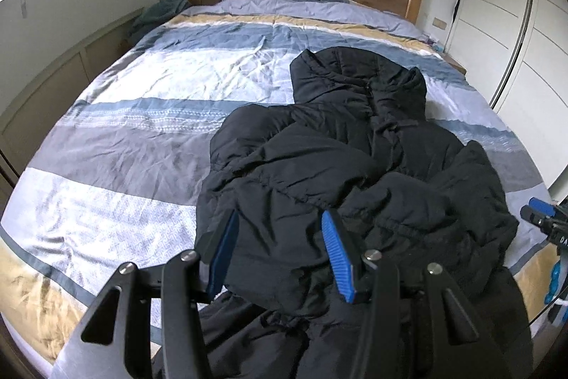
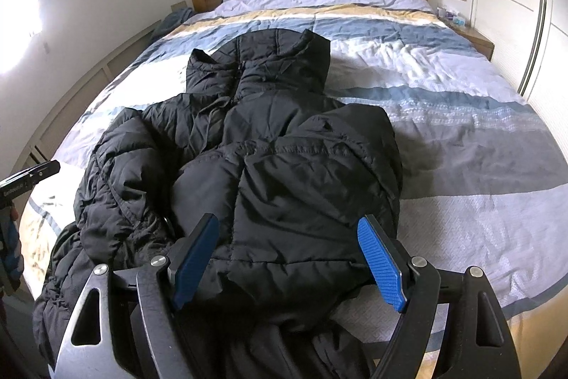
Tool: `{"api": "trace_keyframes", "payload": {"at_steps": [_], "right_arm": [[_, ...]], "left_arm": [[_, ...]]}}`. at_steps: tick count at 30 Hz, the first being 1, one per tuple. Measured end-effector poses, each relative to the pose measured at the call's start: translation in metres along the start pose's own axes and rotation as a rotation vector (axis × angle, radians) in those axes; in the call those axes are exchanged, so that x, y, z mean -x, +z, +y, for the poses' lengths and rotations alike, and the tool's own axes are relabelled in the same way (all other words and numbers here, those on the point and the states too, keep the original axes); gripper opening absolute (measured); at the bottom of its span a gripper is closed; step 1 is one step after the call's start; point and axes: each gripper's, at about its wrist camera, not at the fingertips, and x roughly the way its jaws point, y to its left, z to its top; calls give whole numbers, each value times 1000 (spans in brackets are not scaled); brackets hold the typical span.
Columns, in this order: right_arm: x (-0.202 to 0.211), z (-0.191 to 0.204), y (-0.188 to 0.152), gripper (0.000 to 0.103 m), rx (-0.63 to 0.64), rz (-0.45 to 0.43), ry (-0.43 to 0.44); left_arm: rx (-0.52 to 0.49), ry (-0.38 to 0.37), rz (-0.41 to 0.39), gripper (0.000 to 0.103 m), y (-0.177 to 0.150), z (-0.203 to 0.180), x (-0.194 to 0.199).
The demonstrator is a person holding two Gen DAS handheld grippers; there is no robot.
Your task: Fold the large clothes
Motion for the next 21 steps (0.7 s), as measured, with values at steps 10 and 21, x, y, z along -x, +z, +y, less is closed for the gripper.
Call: {"api": "trace_keyframes", "payload": {"at_steps": [10, 21], "right_arm": [[-18, -5, 6, 80, -24, 15, 4], [-41, -7, 32, 80, -1, 17, 1]], "left_arm": [[-50, 23, -12, 47, 0, -3, -17], [-77, 43, 16, 47, 19, 0, -52]]}}
